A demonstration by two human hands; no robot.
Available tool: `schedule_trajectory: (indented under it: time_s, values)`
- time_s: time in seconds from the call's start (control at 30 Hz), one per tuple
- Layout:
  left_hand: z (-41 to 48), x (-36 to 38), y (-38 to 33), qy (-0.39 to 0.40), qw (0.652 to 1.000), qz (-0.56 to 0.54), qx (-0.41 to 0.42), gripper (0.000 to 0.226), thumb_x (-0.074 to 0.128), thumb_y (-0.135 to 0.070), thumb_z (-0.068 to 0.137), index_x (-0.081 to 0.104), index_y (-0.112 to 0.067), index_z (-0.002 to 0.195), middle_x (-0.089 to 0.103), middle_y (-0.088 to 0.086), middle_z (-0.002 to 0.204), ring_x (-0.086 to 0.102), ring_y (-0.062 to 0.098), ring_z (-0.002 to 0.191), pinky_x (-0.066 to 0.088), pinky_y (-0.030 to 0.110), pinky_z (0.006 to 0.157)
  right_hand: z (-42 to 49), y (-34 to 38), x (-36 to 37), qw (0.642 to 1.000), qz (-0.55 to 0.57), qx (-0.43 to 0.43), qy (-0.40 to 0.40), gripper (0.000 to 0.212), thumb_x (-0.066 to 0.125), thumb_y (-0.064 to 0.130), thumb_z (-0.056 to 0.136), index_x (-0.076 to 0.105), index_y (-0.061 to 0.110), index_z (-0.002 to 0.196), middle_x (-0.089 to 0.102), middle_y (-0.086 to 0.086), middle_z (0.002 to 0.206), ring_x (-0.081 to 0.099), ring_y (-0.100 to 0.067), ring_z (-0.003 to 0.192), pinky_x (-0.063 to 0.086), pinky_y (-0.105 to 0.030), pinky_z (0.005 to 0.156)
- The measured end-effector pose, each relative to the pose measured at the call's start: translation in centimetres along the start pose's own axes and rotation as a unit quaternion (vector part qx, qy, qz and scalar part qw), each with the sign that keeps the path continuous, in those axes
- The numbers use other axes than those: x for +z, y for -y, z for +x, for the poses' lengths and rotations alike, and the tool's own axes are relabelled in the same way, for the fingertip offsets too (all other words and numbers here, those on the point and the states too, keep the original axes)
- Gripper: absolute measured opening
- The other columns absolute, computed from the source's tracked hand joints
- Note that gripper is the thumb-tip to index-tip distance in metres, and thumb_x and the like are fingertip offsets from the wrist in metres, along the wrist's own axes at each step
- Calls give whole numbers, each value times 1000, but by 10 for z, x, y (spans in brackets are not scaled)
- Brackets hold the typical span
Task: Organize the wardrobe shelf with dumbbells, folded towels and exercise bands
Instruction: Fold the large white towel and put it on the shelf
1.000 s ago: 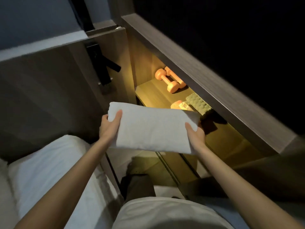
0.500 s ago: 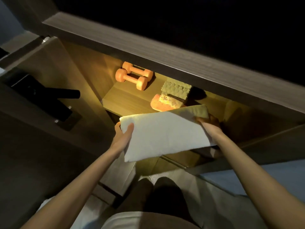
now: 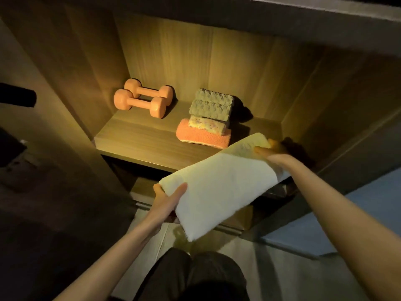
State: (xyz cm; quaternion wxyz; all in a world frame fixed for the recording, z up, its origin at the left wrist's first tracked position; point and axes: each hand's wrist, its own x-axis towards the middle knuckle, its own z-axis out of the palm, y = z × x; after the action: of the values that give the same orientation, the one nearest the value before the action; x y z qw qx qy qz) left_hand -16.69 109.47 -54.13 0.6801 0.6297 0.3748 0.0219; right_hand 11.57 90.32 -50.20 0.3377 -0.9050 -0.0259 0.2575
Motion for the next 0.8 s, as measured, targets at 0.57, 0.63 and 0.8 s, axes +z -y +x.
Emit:
schedule_trajectory:
  time_s: [0.57, 0.63, 0.8]
  values:
    - [-26, 87, 7, 55, 965, -248, -58, 65, 70, -17, 84, 19, -25, 123, 43, 15, 126, 52, 40, 117, 55, 57, 77, -112, -58, 56, 983, 125, -113, -65, 77, 57, 43, 92, 9, 28, 151, 28, -5, 151, 35, -25, 130, 41, -35, 94]
    - [-30, 102, 4, 73, 959, -266, -60, 69, 73, -14, 80, 22, -23, 126, 46, 15, 127, 53, 39, 117, 54, 57, 81, -113, -64, 46, 977, 168, -119, -65, 68, 59, 34, 93, 21, 26, 150, 36, -2, 147, 40, -21, 127, 42, -34, 94]
    - [-28, 147, -14, 92, 925, -350, -115, 76, 75, -5, 76, 27, -16, 135, 49, 18, 129, 51, 41, 120, 49, 61, 89, -115, -74, 24, 977, 67, -167, -111, 47, 52, 20, 98, 42, 15, 144, 42, -4, 148, 40, -22, 134, 36, -36, 110]
